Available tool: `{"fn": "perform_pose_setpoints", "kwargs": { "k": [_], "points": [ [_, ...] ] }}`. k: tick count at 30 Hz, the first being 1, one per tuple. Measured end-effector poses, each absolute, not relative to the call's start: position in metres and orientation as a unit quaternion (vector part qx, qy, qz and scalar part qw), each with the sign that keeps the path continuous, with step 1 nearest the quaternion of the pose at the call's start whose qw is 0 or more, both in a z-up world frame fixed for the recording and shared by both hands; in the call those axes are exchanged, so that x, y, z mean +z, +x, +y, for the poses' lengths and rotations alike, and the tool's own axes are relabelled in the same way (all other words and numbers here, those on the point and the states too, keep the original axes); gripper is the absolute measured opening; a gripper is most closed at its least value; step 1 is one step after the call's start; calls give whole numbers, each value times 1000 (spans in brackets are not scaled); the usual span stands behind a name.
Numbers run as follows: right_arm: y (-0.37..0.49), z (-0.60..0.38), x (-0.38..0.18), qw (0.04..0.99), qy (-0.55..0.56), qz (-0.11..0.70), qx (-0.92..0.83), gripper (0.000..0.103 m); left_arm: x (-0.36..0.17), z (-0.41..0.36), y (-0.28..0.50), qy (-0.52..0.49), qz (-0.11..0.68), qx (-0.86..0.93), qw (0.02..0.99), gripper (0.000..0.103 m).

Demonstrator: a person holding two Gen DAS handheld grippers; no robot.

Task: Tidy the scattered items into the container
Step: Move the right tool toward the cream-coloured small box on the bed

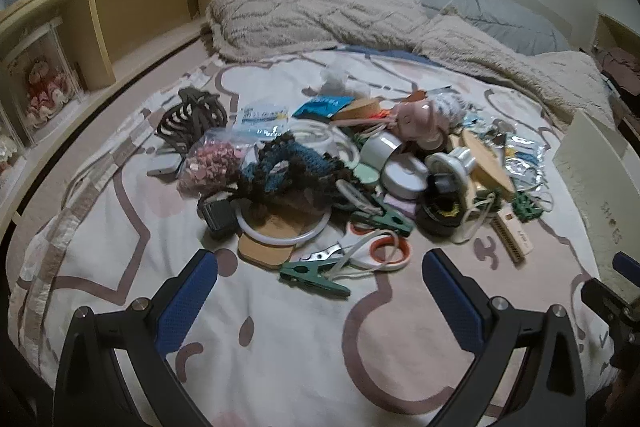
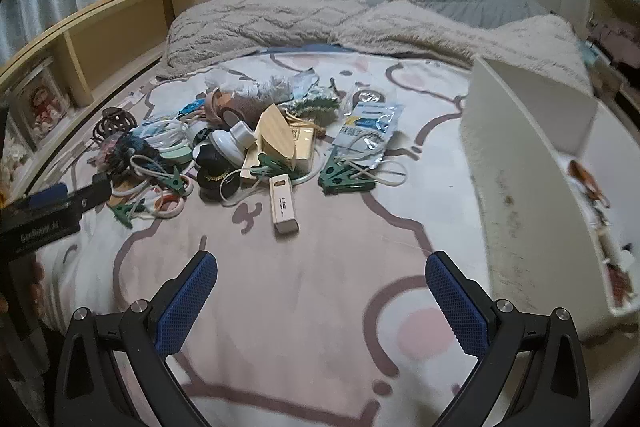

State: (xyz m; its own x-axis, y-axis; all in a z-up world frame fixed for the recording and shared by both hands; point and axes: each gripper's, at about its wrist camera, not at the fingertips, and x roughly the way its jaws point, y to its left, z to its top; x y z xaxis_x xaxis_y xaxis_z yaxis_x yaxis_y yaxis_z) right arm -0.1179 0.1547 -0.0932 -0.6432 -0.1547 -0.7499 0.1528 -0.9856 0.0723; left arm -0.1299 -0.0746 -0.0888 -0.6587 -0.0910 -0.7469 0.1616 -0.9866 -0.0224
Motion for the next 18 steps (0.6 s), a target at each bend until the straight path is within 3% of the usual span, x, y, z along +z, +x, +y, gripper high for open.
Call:
{"fn": "perform_pose_setpoints", "kwargs": {
  "k": [9,18],
  "points": [
    [-161,142,-129,94,467,-3,-880,103,-118,-96,-141,445,56,-890,86,103],
    [-188,126,-149,100,477,56,-871,103,-140,-93,-149,471,44,-877,87,103]
  ]
}}
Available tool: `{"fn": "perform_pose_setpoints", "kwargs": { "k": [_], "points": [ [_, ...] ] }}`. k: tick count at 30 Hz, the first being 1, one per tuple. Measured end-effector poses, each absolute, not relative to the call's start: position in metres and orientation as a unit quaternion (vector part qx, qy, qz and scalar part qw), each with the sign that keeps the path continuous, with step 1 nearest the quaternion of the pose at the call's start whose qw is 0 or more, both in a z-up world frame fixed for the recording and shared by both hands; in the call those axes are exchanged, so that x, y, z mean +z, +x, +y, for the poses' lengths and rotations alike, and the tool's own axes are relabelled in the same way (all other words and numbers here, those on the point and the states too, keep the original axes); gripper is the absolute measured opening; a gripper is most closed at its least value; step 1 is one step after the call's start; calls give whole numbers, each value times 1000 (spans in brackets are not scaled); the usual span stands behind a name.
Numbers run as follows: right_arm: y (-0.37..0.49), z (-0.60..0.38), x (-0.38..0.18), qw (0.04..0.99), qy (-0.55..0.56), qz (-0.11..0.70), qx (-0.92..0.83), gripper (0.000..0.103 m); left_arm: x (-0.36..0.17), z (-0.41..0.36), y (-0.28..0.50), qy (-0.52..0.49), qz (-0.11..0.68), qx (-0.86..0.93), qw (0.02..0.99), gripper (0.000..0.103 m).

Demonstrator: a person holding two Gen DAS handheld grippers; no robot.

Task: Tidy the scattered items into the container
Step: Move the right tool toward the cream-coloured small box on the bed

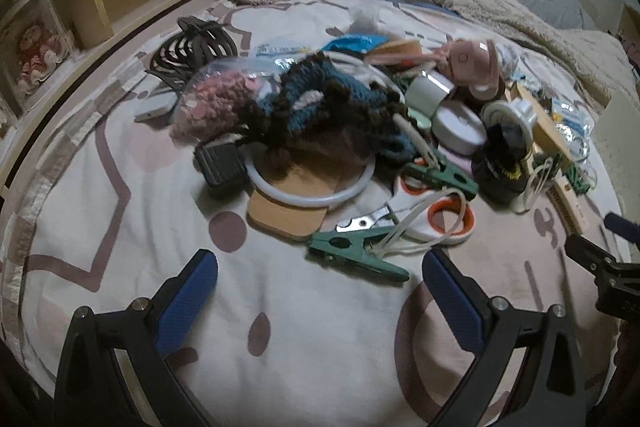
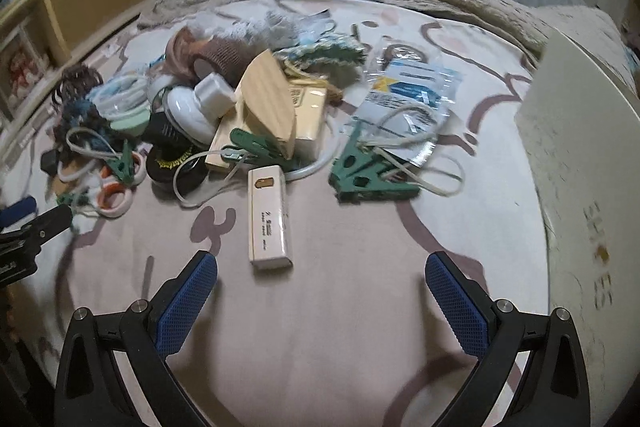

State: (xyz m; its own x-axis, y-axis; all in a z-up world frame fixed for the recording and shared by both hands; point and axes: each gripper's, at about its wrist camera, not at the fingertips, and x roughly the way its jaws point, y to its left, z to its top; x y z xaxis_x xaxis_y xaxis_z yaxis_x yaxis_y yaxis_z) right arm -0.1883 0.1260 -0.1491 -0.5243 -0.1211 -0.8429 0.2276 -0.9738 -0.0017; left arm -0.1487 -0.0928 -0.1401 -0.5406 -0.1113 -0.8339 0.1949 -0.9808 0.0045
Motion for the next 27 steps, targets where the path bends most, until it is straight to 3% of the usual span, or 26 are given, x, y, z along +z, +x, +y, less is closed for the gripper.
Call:
{"fn": "perform_pose_setpoints", "kwargs": {
  "k": [10,27],
  "points": [
    [-194,122,-167,125,472,55,-871,103,-154,-90,-148,471,18,-877,98,103],
    [-194,139,-165,109,468,36,-876,103,-156,-94,-143,441,57,-891,94,103]
  ]
}}
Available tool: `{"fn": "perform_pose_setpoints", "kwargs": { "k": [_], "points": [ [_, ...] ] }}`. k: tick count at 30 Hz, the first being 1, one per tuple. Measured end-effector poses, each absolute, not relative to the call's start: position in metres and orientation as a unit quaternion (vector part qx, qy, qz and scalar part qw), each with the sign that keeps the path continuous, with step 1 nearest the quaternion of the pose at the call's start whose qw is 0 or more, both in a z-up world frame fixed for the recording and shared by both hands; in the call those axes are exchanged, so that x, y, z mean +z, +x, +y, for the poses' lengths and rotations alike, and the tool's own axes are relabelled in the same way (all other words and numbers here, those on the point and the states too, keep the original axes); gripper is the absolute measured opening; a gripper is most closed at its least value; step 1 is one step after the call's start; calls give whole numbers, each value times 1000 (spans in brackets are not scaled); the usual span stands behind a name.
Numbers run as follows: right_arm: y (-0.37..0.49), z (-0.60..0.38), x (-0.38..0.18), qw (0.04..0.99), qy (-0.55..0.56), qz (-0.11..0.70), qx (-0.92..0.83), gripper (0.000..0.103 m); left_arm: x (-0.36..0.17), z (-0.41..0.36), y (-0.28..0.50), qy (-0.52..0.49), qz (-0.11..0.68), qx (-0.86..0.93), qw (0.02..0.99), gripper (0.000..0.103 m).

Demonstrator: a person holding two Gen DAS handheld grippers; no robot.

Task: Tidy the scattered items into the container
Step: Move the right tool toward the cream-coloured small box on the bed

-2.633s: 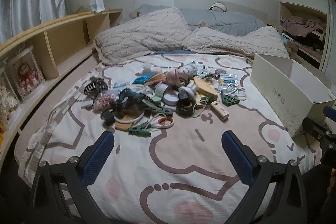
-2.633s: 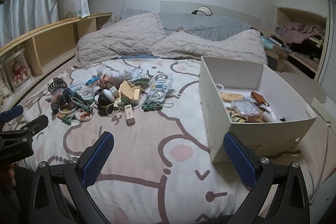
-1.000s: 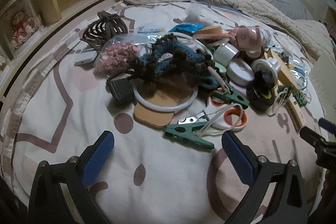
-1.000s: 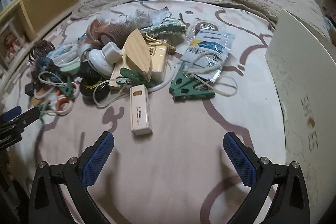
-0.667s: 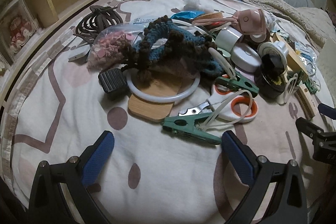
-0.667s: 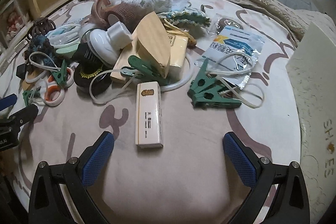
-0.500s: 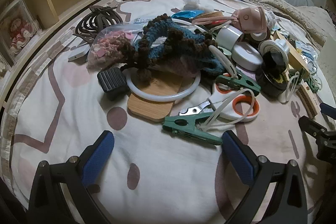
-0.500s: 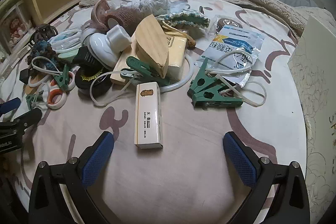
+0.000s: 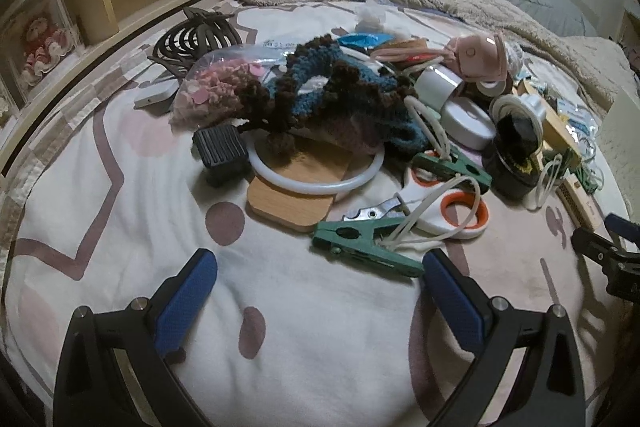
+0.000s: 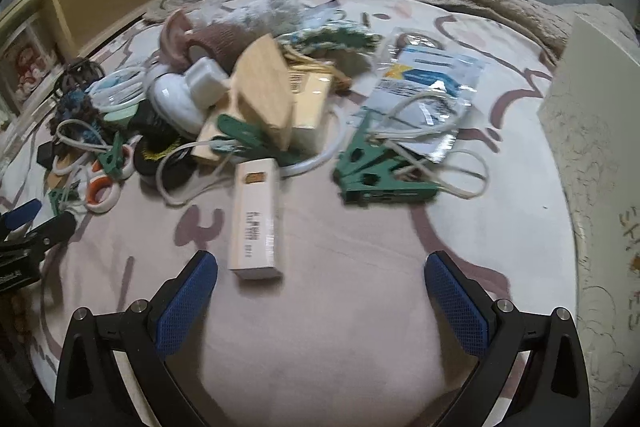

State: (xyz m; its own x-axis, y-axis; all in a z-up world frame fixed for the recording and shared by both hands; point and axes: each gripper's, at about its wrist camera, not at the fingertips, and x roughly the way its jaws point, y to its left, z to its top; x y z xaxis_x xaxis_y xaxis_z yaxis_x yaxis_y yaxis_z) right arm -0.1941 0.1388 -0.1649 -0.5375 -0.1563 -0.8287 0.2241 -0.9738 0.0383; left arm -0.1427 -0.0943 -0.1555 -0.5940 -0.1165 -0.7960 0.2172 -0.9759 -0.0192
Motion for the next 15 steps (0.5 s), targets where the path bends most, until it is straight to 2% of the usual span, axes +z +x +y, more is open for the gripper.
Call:
{"fn": "perform_pose_setpoints", "kwargs": {
  "k": [4,7,11,15],
  "points": [
    [-196,154,-164,82,471,25,-878,103,-153,-97,-140,427,72,-897,85,101],
    [-198,163,-164,63,473,21,-878,103,-152,-96,-140,421,69,-901,81,96],
    [-201,175,-164,41,477,10,-878,103,-152,-93,-141,416,59,-904,81,85],
    [-204,183,-163,30,480,-1,-877,103,-152,-86,-141,414,39,-906,76,69]
  ]
}}
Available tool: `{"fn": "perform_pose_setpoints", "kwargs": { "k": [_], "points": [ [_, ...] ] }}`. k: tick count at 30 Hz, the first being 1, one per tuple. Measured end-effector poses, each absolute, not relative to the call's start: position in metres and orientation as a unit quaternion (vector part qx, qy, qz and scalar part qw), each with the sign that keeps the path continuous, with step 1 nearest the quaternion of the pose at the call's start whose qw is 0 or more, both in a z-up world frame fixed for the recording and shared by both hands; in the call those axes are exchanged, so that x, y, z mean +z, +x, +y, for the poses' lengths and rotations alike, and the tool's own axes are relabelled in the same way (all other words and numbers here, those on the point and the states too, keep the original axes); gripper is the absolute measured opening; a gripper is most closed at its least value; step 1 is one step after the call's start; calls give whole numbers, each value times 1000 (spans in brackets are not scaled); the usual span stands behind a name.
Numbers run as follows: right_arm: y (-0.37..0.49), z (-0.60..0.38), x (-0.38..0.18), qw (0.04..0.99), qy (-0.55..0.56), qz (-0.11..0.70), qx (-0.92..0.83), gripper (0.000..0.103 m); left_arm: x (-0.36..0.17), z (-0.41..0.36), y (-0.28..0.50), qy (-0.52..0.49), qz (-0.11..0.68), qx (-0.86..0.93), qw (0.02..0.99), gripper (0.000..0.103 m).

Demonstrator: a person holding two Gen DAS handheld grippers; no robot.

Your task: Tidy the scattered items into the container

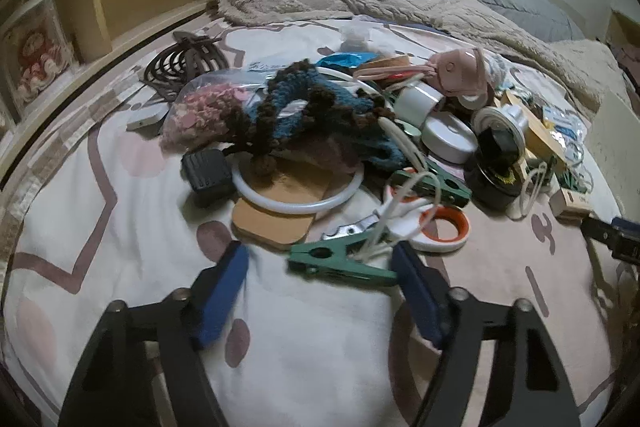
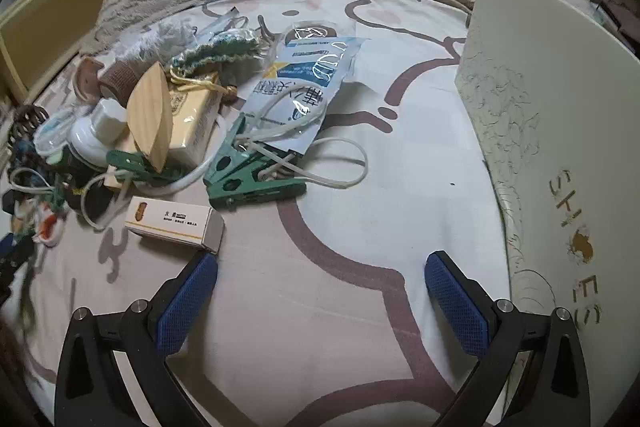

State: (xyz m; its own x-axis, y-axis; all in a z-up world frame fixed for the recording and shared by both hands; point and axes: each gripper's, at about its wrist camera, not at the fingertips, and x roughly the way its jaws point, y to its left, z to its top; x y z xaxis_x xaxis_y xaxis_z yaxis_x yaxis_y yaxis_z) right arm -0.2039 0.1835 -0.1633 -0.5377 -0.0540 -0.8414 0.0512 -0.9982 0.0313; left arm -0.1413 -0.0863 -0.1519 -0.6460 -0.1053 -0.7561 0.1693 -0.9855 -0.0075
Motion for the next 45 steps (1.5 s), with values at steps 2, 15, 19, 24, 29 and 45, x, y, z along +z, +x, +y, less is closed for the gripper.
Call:
{"fn": "perform_pose_setpoints", "kwargs": {
  "k": [2,15,19,24,29,45],
  "points": [
    [-204,182,-165,28,480,4,-877,103,-152,-81,-141,414,25,-907,69,62],
    [-187,178,-161,26,483,-23,-875,103,-151,-72,-132,413,18,-909,43,52],
    [-180,171,-156,51,476,-47,-877,103,-149,-65,-127,412,18,-911,23,52],
    [-180,156,-154,66,470,-53,-879,103,-149,-47,-121,411,-5,-911,-16,52],
    [-187,146,-153,68,472,-67,-876,103,-150,-31,-118,410,-31,-911,-41,52],
    [-199,131,-157,59,457,-52,-886,86,-156,-29,-116,407,-15,-913,6,74]
  ]
}}
